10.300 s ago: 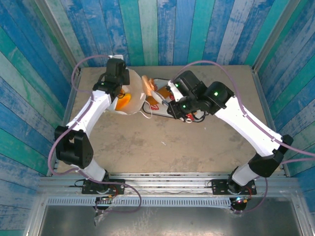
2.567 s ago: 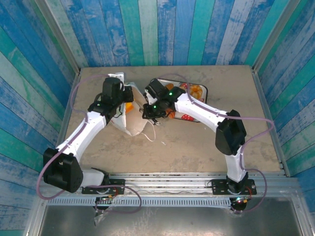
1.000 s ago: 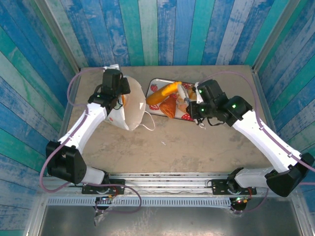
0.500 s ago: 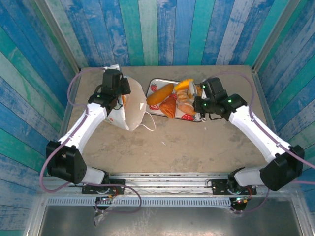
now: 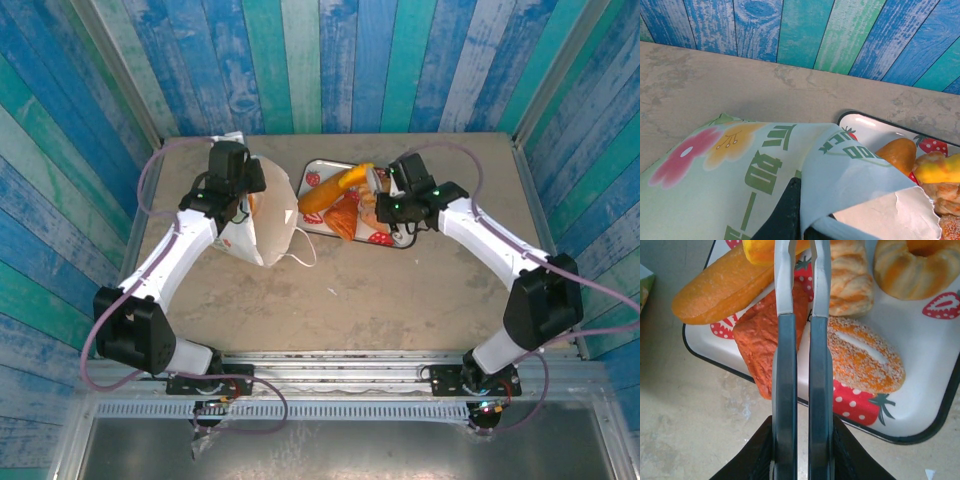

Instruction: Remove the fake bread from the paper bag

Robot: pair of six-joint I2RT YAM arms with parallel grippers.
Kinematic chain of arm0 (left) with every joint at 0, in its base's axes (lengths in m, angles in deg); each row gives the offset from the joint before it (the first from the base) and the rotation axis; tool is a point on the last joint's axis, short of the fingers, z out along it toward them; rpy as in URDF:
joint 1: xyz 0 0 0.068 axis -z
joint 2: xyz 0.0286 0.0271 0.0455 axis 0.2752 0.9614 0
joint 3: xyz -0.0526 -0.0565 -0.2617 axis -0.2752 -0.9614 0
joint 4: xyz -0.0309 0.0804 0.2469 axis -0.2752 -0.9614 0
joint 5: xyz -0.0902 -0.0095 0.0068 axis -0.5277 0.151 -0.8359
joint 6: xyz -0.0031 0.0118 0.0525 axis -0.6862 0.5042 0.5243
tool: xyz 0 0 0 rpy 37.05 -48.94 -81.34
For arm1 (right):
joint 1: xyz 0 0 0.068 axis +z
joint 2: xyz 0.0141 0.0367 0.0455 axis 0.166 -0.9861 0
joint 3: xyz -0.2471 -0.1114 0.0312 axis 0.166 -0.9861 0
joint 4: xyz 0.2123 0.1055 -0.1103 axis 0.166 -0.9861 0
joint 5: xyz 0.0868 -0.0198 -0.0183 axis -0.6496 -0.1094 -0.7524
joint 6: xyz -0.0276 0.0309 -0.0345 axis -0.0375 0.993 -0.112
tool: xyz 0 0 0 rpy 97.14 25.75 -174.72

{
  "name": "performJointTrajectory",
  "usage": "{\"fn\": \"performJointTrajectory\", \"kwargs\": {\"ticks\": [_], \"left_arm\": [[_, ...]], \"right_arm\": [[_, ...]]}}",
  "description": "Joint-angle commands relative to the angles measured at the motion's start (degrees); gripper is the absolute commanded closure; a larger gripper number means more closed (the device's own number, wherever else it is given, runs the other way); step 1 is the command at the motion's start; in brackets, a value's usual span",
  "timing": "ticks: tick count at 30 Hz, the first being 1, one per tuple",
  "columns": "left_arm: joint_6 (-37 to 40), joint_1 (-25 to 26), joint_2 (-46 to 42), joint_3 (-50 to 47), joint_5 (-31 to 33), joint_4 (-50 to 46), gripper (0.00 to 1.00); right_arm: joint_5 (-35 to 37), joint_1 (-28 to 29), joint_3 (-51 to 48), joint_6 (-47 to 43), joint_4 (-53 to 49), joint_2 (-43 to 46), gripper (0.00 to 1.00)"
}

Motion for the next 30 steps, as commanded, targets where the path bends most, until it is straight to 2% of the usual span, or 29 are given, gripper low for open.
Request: {"fn": "performJointTrajectory", "kwargs": {"ticks": [1,9,16,30], "left_arm": [[-0.2,-0.3,-0.9,-0.9,-0.7,0.9,0.93],[-0.2,-0.2,-0.8,-0.6,-1.1,0.9,0.93],[0.2,-0.2,-0.8,-0.1,-0.7,0.9,0.93],[0.4,-0.2,-0.9,0.4,-0.3,0.7,0.93]], "right_arm": [[-0.6,-0.2,1.8,-1.2,4.0,-1.2,0.96],[-0.7,-0.1,1.0,-1.4,4.6,-4.1,0.96],[-0.8,-0.1,-3.7,-0.3,4.4,-3.1,0.91],[-0.5,-0.1,-9.1,1.2,1.2,2.3,0.67]]}}
